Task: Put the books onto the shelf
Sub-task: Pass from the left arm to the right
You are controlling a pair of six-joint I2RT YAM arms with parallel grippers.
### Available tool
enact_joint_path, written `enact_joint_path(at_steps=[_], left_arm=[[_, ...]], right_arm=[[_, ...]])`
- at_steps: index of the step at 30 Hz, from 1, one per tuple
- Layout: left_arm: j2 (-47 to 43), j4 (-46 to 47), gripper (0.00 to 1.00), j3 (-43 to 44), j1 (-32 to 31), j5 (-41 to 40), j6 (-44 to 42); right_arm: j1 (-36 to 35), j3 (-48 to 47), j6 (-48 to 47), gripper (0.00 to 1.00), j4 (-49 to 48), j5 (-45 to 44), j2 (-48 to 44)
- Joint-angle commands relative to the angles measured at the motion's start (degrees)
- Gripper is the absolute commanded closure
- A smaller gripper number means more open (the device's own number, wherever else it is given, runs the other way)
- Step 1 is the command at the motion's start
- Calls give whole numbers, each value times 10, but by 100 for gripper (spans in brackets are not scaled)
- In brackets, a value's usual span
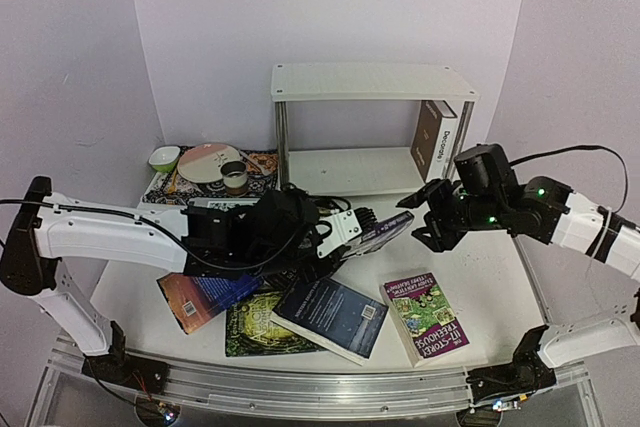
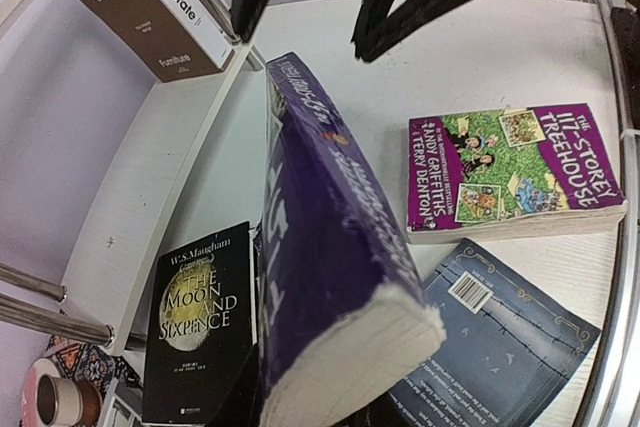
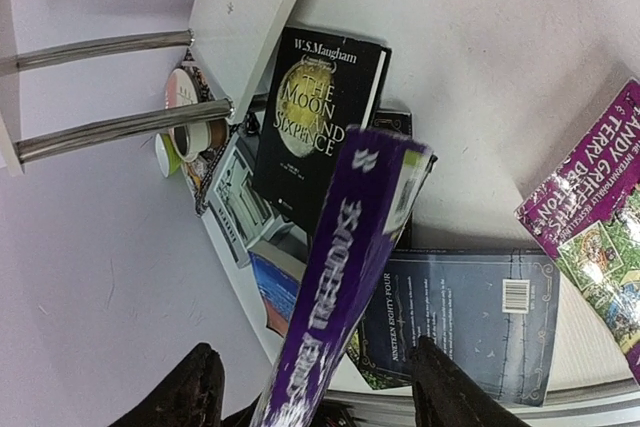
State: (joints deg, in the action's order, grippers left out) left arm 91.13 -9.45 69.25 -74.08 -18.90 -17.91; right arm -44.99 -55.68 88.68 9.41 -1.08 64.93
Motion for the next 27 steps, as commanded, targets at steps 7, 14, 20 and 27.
enact_joint_path(at_steps=[7, 14, 20, 27], left_arm=[[-53, 86, 100, -5, 1, 29, 0], [-46, 86, 99, -3, 1, 22, -16], [-41, 86, 96, 1, 1, 16, -23], [-34, 85, 71, 5, 1, -4, -11]], right_arm=[[-1, -15, 29, 47, -15, 37, 43], [-1, -18, 39, 52, -31, 62, 56], [-2, -21, 43, 60, -33, 83, 66], [-2, -17, 43, 86, -32, 70, 53]])
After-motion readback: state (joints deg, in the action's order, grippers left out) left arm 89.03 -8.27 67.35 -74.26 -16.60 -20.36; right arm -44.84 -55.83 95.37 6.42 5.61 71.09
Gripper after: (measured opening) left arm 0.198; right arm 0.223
